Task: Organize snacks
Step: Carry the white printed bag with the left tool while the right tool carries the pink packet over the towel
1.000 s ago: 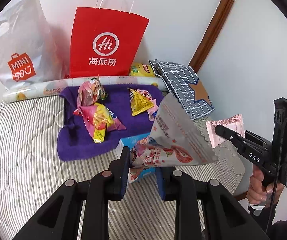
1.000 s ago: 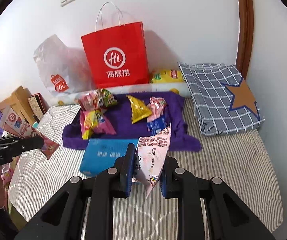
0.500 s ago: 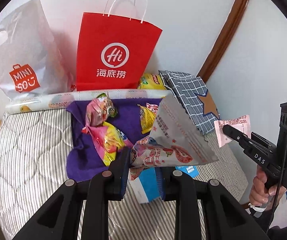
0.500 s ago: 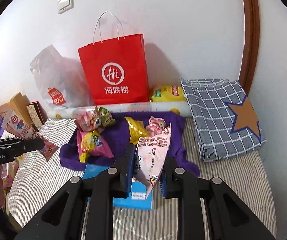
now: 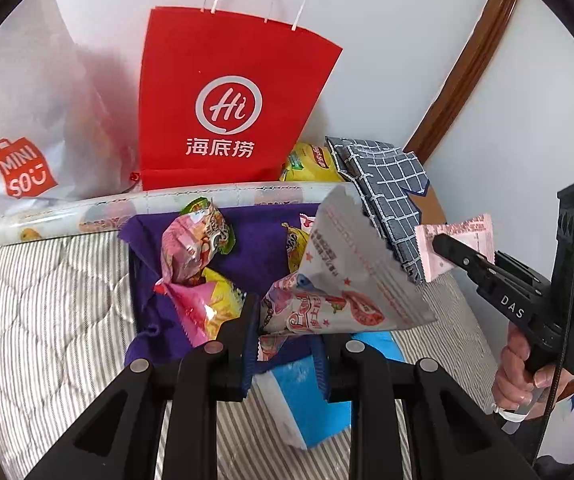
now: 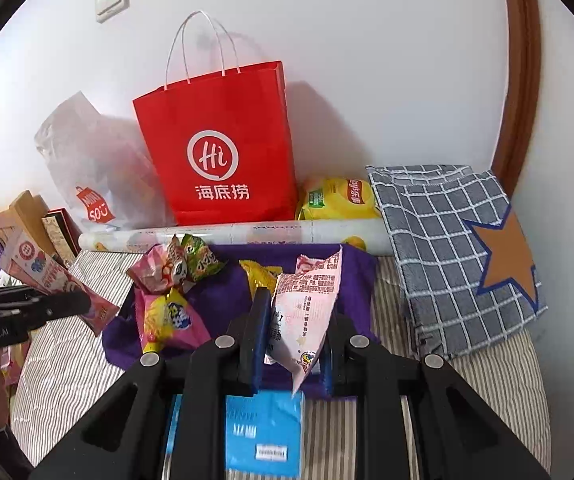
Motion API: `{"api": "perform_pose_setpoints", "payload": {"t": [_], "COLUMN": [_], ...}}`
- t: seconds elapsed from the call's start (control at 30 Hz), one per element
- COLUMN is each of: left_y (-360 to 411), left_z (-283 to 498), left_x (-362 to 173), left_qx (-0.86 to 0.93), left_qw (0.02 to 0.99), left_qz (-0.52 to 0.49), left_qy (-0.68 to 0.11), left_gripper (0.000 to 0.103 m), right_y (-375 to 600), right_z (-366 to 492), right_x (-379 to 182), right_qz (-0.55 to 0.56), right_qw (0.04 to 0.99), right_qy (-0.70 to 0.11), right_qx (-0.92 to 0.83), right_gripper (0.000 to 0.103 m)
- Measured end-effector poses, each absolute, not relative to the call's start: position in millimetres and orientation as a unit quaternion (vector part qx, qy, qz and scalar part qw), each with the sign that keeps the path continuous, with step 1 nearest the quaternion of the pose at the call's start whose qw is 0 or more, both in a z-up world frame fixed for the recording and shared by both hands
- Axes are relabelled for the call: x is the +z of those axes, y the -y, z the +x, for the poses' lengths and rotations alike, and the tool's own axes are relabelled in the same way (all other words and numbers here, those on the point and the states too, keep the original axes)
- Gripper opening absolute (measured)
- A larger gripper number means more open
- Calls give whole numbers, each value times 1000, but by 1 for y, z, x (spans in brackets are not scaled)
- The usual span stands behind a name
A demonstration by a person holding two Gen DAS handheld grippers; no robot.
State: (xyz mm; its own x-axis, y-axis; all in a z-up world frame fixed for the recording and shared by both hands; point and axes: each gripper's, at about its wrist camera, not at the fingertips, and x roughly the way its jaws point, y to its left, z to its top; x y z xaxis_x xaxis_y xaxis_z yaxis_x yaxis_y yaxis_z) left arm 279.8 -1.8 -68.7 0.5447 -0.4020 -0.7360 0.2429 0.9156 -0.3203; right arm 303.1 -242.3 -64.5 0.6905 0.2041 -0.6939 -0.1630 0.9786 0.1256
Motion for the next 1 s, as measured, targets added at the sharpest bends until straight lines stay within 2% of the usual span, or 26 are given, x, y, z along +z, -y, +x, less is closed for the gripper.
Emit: {"api": "perform_pose_setpoints", "payload": {"t": [0.57,1.0], "left_y": [24,29], "left_z": [362,392], "left_x": [-107,-149], "left_qx": [-184,-188], "left_qw": [858,843], "left_qz": [-97,-97], "left_qy": [-470,-495], "left_gripper": [23,23], "right_y": [235,225], "right_z": [397,438], "right_x": [-96,-162], "right_qz": [25,5], "right_qw": [910,876], "right_qy": [-400,-470], "right_qx": [106,110], "right_gripper": [22,22]}}
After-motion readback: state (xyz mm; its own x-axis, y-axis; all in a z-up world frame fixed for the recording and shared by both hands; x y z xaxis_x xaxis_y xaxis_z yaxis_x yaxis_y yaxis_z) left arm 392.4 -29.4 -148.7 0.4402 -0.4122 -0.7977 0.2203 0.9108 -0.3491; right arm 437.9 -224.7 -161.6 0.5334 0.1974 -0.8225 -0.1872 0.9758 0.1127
